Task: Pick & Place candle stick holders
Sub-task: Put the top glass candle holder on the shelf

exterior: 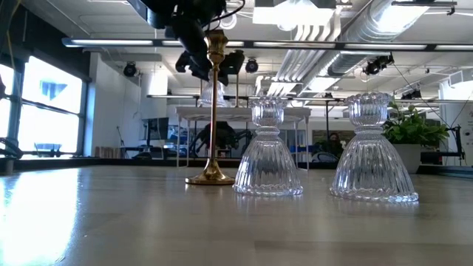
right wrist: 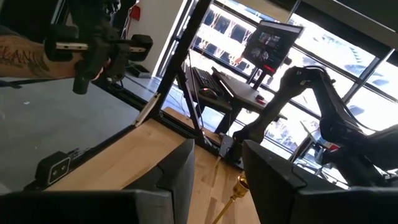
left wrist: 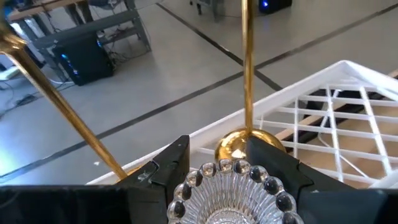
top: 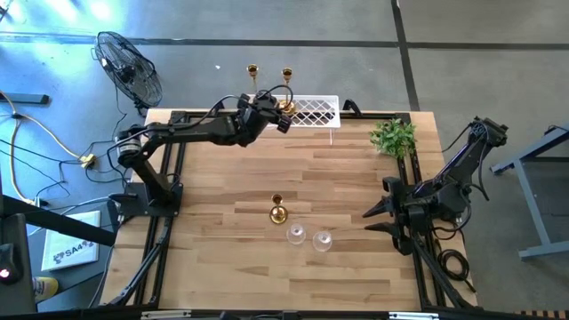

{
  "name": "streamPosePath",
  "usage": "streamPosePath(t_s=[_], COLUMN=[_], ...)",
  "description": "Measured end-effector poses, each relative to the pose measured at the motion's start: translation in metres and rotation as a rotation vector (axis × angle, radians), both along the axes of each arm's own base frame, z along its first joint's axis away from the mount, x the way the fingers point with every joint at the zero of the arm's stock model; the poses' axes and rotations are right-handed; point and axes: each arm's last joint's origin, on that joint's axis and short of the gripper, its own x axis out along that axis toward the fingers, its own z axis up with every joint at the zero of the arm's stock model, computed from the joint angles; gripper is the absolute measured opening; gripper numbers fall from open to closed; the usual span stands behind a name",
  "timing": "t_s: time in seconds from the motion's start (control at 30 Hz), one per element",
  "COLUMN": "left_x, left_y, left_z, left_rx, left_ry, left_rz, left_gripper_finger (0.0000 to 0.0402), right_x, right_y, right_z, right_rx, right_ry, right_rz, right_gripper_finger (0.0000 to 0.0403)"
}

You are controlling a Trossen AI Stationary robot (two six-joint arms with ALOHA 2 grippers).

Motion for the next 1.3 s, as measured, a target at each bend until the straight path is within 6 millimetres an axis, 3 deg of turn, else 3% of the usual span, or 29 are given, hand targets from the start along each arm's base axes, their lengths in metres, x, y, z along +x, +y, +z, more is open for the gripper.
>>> streamPosePath(t_s=[0.33, 0.83, 1.3], left_x=[-0.006, -0.003, 0.006], left_y=[0.021, 0.021, 0.025], left_z=[0.004, 0.004, -0.01], left_rx=[-0.008, -0.005, -0.005], left_ry=[-0.08, -0.111, -0.094], left_rz=[0.0, 0.007, 0.009], left_gripper_finger=[0.0143, 0.0143, 0.0143], right_x=[0.0, 0.0, 0.0], right_y=[0.0, 0.0, 0.0], right_z=[0.0, 0.0, 0.0], right_rx=[0.014, -0.005, -0.004], right_ry=[0.005, 0.002, 0.0], right_rz=[0.004, 0.001, 0.001], right_gripper_finger=[0.013, 0.013, 0.013])
